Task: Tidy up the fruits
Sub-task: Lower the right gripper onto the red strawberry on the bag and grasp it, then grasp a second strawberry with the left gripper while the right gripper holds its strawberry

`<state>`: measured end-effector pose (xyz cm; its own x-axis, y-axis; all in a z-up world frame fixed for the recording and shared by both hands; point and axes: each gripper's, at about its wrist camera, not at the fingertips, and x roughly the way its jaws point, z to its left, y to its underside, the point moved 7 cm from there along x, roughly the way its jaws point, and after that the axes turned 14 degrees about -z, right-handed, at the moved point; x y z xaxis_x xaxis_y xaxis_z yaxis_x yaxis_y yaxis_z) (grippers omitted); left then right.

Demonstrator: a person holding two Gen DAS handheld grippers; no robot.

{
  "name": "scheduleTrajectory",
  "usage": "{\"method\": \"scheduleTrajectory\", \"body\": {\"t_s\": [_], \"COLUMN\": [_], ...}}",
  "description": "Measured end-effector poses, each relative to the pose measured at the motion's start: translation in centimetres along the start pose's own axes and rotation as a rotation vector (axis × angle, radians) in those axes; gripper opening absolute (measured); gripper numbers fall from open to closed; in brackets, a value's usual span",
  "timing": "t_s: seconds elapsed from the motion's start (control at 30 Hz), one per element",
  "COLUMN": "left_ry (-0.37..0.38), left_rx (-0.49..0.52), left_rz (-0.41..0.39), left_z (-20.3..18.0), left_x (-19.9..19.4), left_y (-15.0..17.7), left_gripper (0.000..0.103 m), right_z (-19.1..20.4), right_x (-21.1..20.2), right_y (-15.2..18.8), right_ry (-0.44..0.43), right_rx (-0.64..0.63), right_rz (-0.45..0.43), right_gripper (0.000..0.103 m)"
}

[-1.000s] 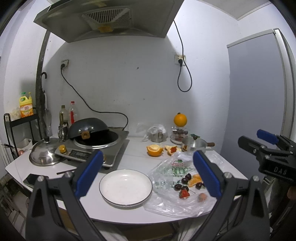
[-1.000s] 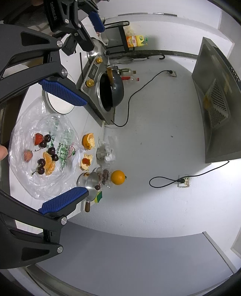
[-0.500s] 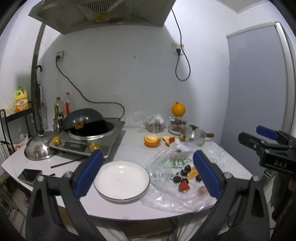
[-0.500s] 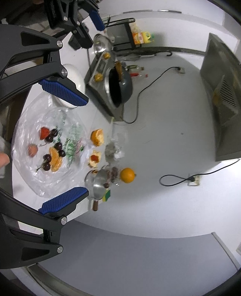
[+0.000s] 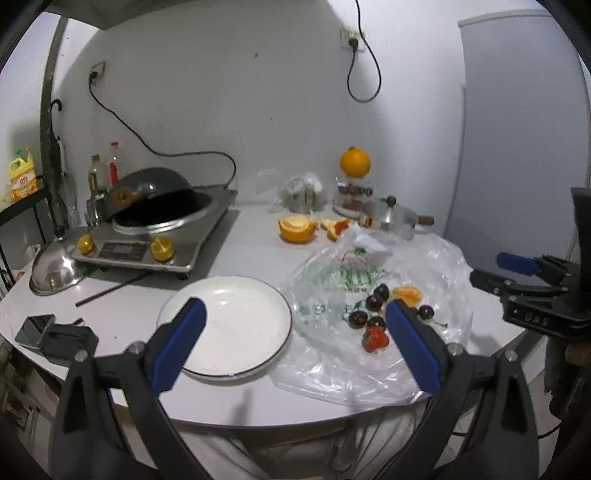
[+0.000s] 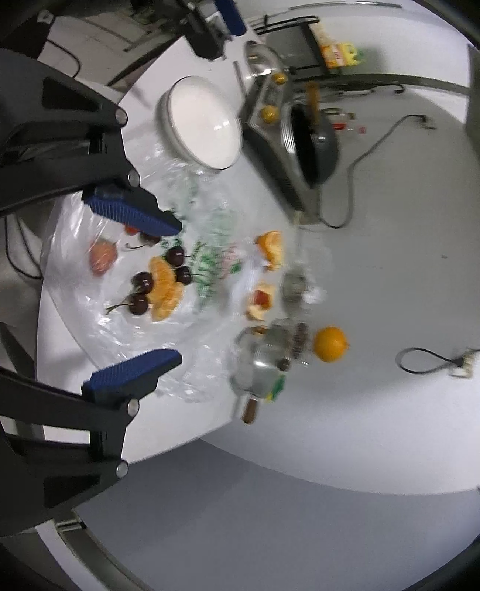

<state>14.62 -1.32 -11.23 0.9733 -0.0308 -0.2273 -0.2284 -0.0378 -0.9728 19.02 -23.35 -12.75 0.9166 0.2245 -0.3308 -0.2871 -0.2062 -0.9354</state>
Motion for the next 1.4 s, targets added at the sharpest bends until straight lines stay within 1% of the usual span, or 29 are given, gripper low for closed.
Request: {"method": "scheduleTrajectory", "body": {"t_s": [0.03, 0.07, 0.13, 0.23, 0.27, 0.4, 0.6, 0.83, 1.2, 1.27, 1.4], "left_ry": [0.001, 0.001, 0.003, 0.003, 0.003, 0.004, 0.011, 0.030, 0.082, 0.086, 0.087], "left_rx": [0.001, 0.003, 0.004, -0.003, -0.003, 0.003, -0.011, -0.038, -0.070, -0.073, -0.071], "left_rz": [0.011, 0.024, 0.047, 0.076, 0.087, 0.120, 0.146, 0.145, 0.142, 0.140, 0.149], "left_z": [-0.1, -0.2, -0.3, -0.5, -0.6, -0.8, -1.0, -0.5, -0.1, 0.0, -0.1], "left_x": [0.4, 1.0, 1.8, 3.1, 3.5, 4.5, 5.2, 5.3, 4.8, 4.8, 4.9], "left_y": [0.3, 0.7, 1.2, 2.1, 2.4, 3.3, 4.0, 4.2, 4.6, 4.6, 4.8], "left_gripper": [0.099, 0.099, 0.099, 0.099, 0.099, 0.099, 0.099, 0.099, 0.099, 0.099, 0.099], "right_z": [0.0, -0.1, 0.0, 0.3, 0.2, 0.5, 1.5, 2.3, 3.3, 3.3, 3.1], "right_x": [0.9, 1.3, 2.6, 4.3, 4.7, 6.5, 9.1, 9.5, 7.3, 7.4, 7.6], "right_y": [0.7, 1.1, 2.1, 3.3, 3.5, 4.8, 6.3, 8.1, 9.7, 10.1, 10.5], "right_ry": [-0.014, -0.020, -0.038, -0.072, -0.081, -0.103, -0.144, -0.130, -0.102, -0.094, -0.081], "right_rx": [-0.007, -0.010, -0.013, -0.007, -0.004, 0.005, 0.029, 0.003, 0.026, 0.034, 0.055], "right_rz": [0.030, 0.044, 0.084, 0.130, 0.140, 0.196, 0.292, 0.392, 0.440, 0.449, 0.449], "right_gripper": [0.054, 0.051, 0.049, 0.042, 0.042, 0.041, 0.040, 0.040, 0.043, 0.047, 0.047]}}
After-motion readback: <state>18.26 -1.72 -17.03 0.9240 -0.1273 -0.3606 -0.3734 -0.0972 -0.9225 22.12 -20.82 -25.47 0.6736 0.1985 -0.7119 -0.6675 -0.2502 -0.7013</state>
